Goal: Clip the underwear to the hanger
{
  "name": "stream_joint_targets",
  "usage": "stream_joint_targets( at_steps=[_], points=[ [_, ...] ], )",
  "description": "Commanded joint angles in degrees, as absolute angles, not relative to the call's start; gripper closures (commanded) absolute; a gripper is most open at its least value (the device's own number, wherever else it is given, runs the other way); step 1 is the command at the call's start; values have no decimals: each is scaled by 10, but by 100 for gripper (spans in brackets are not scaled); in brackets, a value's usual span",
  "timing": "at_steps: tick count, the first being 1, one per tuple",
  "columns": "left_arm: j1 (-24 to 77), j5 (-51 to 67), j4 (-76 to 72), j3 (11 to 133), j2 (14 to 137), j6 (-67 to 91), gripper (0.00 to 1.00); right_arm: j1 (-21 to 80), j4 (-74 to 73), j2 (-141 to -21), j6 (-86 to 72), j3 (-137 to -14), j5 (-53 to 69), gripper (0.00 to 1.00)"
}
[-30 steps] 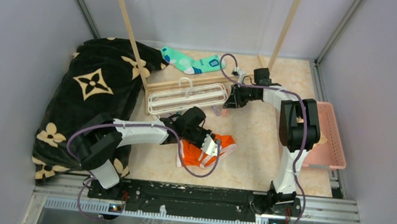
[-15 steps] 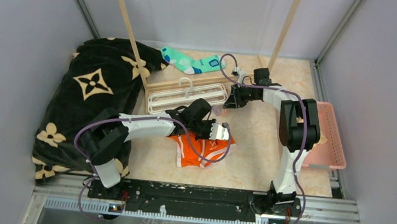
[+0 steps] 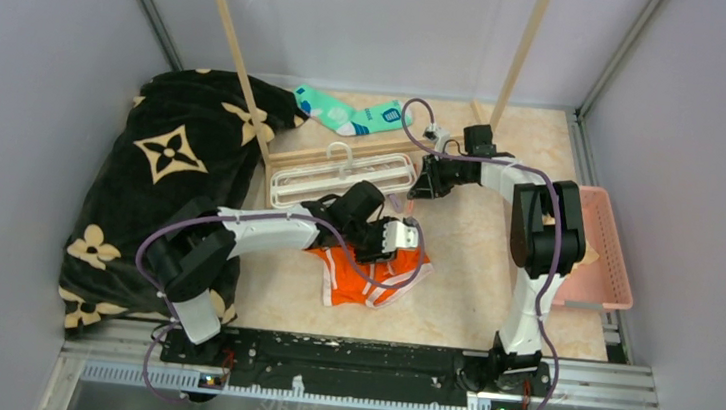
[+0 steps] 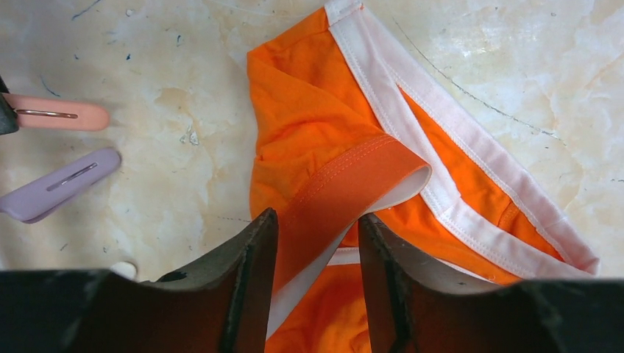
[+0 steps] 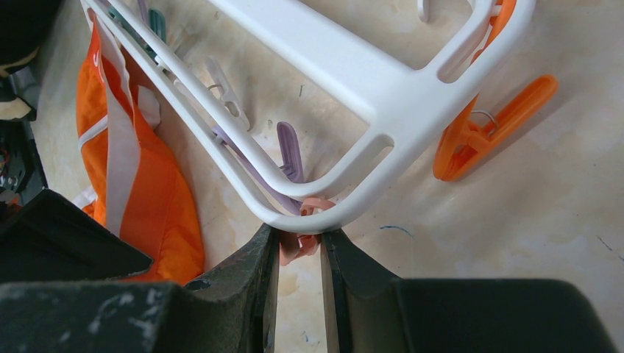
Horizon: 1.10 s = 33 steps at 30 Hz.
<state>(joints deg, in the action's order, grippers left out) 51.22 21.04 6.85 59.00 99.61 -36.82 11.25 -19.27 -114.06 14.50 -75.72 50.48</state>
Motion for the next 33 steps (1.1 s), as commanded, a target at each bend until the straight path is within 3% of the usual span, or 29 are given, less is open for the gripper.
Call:
stream_joint_targets(
  at_steps=[1, 15, 23, 30, 33],
  points=[
    [510, 220, 65, 583, 984, -373, 49, 130, -178, -1108, 150, -769, 523, 100],
    [536, 215, 35, 564, 991, -398, 47, 131, -180, -1107, 152, -768, 524, 100],
    [539, 211, 30, 573, 992, -395, 52, 131, -175, -1105, 150, -763, 527, 100],
    [538, 208, 44, 580, 1001, -385, 80, 130, -157, -1097, 139, -753, 534, 100],
    [537, 204, 43, 579, 996, -372, 87, 131, -146, -1087, 134, -749, 538, 100]
  ],
)
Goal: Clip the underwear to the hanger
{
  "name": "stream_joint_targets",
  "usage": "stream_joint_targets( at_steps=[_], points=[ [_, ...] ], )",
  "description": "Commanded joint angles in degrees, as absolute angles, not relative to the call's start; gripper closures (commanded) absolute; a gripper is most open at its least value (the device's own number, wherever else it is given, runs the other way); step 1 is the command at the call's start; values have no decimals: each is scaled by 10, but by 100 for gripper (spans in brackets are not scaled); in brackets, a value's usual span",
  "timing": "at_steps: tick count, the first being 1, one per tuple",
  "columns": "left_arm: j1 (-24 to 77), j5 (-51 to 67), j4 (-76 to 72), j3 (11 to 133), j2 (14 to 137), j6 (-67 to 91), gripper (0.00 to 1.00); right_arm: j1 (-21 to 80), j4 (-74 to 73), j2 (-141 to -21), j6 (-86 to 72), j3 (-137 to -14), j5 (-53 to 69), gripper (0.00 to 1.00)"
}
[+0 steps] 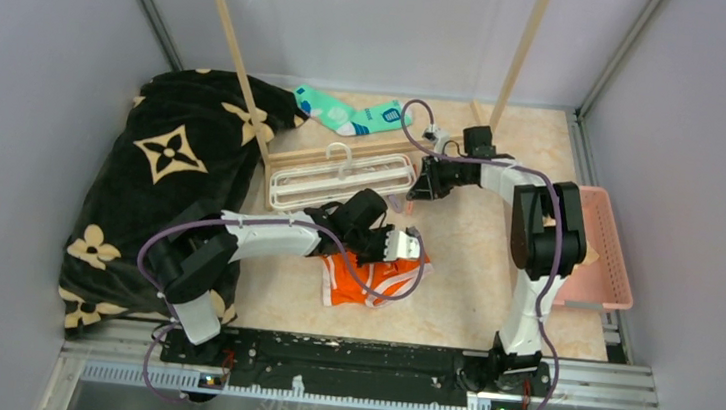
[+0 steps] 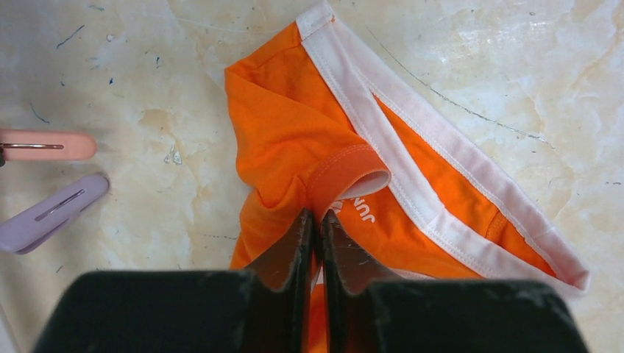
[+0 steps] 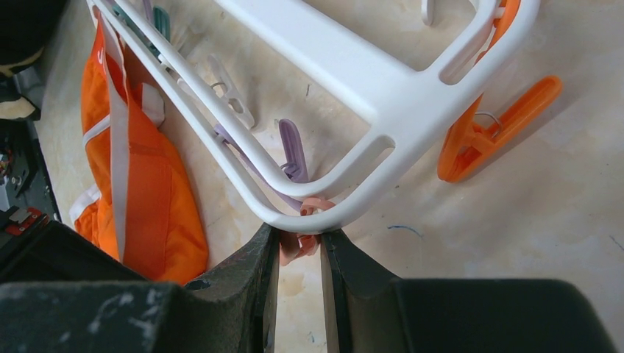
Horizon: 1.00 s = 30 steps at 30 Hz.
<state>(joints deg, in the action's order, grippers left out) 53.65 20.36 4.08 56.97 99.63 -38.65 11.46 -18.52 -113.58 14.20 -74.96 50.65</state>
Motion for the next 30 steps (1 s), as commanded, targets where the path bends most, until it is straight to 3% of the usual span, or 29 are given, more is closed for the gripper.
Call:
stream_joint_targets(
  at_steps=[1, 6, 11, 30],
  points=[
    [537, 199, 44, 580, 993, -363, 88, 130, -141, -1080, 130, -747, 539, 100],
    [530, 180, 17, 580, 971, -277, 82, 131, -114, -1052, 103, -736, 552, 100],
    [519, 215, 45, 615, 981, -215, 100, 130, -79, -1015, 80, -696, 559, 100],
    [470, 294, 104, 694, 1007, -83, 100, 139, -7, -875, 2, -573, 507, 100]
  ],
)
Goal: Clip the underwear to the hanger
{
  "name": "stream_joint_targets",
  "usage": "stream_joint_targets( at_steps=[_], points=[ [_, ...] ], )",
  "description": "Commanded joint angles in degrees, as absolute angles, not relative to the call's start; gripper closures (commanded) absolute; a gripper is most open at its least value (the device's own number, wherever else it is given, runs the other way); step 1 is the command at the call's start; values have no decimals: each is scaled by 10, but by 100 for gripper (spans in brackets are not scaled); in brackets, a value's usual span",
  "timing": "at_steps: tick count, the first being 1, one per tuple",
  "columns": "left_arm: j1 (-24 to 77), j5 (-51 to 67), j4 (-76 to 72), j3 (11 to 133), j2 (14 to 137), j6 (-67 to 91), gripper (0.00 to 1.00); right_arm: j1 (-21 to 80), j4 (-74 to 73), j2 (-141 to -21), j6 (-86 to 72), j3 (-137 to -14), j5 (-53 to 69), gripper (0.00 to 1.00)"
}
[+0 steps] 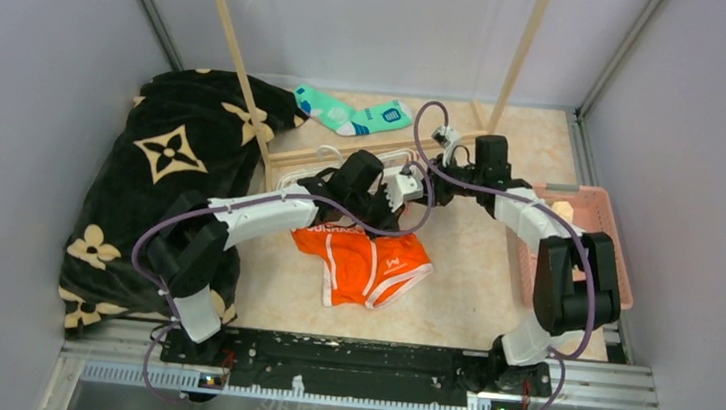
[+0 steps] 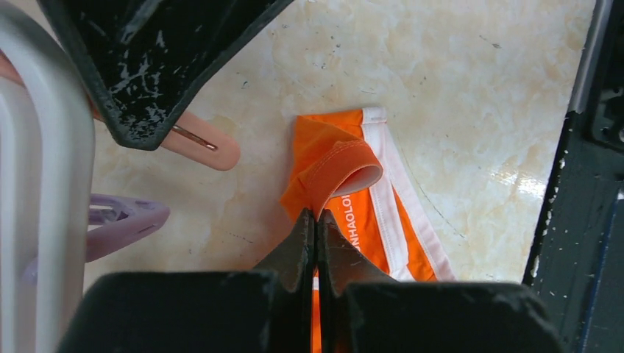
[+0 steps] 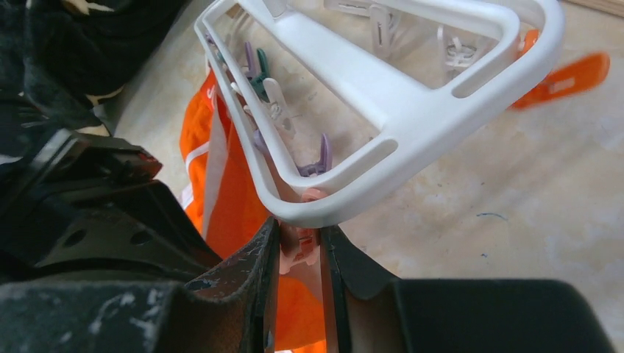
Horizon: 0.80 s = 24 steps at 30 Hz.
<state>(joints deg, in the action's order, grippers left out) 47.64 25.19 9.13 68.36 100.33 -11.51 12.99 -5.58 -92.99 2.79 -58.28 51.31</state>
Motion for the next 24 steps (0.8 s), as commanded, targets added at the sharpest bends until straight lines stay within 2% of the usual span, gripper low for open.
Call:
stream_joint_targets(
  at_steps=[1, 24],
  points=[
    [468, 295, 105, 694, 1007, -82, 100, 139, -6, -871, -1, -569, 505, 100],
    [450, 286, 113, 716, 1016, -27, 100, 150, -8, -801, -38, -518, 486, 100]
  ],
)
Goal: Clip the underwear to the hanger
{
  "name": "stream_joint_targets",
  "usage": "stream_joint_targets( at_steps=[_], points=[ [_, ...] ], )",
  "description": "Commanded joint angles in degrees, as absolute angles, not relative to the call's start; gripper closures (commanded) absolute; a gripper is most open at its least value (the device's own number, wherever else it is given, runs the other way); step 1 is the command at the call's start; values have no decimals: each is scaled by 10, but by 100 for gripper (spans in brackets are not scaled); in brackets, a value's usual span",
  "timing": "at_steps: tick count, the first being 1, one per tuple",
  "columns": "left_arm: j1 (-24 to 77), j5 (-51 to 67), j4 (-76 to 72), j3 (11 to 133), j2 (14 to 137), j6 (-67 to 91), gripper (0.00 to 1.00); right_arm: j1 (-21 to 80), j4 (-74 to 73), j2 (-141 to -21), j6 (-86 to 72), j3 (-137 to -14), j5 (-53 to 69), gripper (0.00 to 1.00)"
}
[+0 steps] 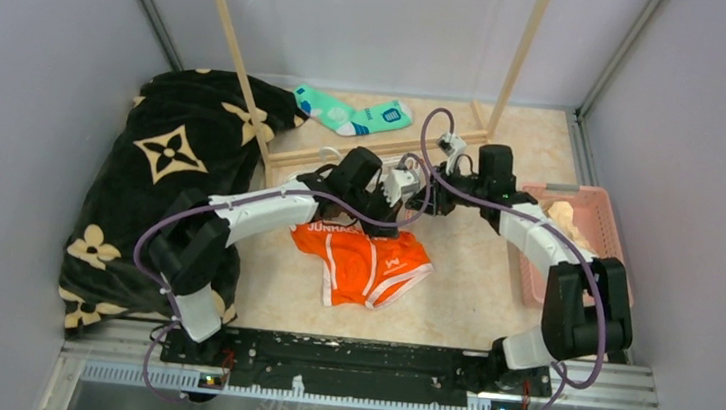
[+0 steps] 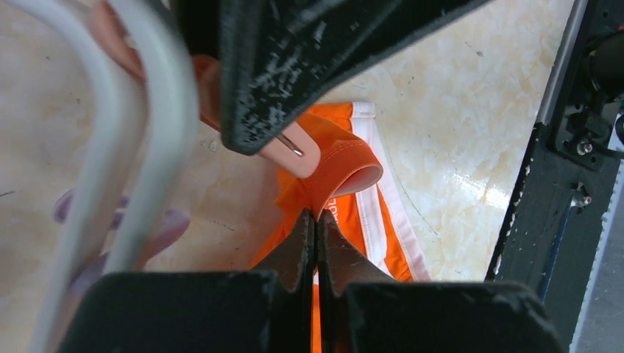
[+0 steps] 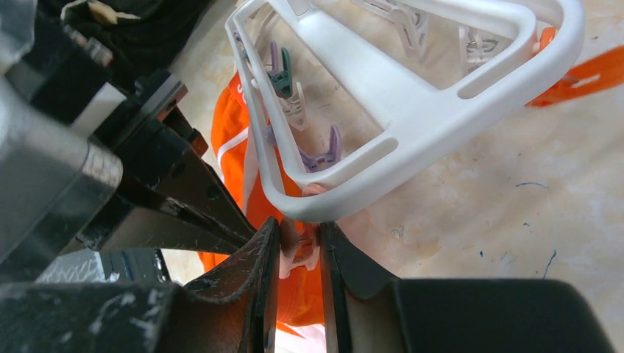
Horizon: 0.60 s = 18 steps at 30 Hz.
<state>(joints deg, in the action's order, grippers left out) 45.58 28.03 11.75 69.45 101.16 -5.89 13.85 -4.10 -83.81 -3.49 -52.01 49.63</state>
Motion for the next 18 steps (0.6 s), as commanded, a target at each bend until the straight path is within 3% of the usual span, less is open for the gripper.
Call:
stream_joint_targets(
  at_steps=[1, 18],
  points=[
    [450, 282, 113, 717, 1015, -16, 100, 153, -6, -799, -37, -515, 483, 100],
    [453, 237, 80, 677, 986, 50, 100, 160, 21, -777, -44, -508, 487, 100]
  ],
)
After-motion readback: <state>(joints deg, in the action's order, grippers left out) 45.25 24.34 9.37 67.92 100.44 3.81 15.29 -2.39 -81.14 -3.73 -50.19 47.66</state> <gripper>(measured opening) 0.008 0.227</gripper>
